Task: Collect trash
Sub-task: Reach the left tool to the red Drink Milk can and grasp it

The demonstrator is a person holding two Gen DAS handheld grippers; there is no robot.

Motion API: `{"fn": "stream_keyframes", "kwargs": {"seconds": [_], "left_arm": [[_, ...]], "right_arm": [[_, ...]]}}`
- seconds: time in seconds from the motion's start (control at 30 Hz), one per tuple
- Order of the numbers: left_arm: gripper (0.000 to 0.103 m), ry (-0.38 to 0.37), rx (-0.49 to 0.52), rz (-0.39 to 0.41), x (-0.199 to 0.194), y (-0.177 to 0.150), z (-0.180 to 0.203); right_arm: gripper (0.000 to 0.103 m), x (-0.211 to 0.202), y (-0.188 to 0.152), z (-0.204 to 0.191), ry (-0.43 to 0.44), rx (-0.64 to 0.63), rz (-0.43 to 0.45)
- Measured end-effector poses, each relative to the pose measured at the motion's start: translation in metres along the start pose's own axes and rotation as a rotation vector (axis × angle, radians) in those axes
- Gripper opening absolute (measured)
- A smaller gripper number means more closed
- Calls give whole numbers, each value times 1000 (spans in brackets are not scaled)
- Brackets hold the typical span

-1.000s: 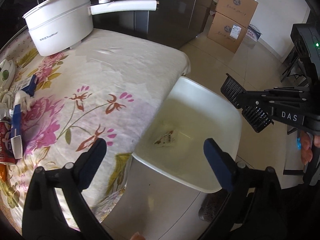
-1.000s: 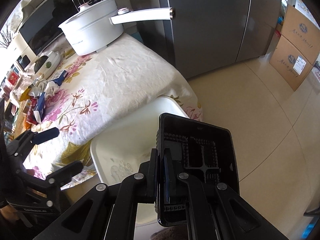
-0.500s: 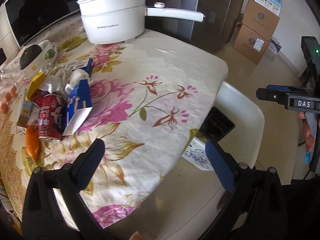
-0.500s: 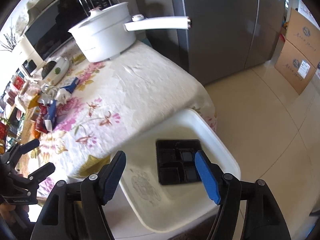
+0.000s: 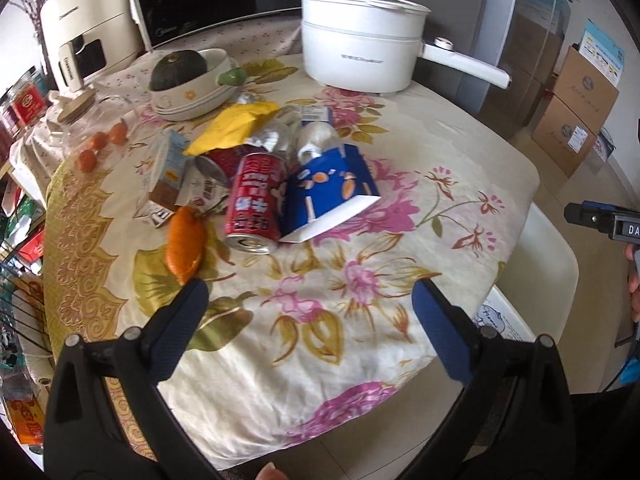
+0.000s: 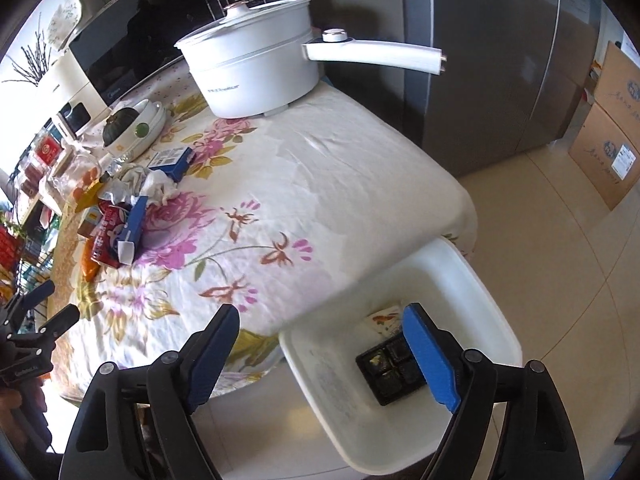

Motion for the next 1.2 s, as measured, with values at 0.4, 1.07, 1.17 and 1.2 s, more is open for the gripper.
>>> {"fn": "stream_keyframes", "kwargs": {"seconds": [0.4,1.07,1.17,1.2], "left_arm": [[102,29,-124,36,15,-2,-70],[75,-147,-276,-51,85,49,-64],[74,-155,-261,-44,92,57,-58],[72,-153,-263,-44,95,58,-59]], "right_arm": [[86,28,22,-61,57,14,-32],[86,69,40,-93,87,79,-99],[86,72,40,-91,84,82,-109],[86,72,40,-91,86,84,-110]]}}
Point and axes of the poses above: each gripper's, at about its wrist camera, not at the fingertips, and x roughly the way its jaws point, z to its right, y to its top, the point moved 5 cm from there along x, roughly the way its jaws point, and after that the axes turned 8 degrees about -z, right-handed, at the moved point
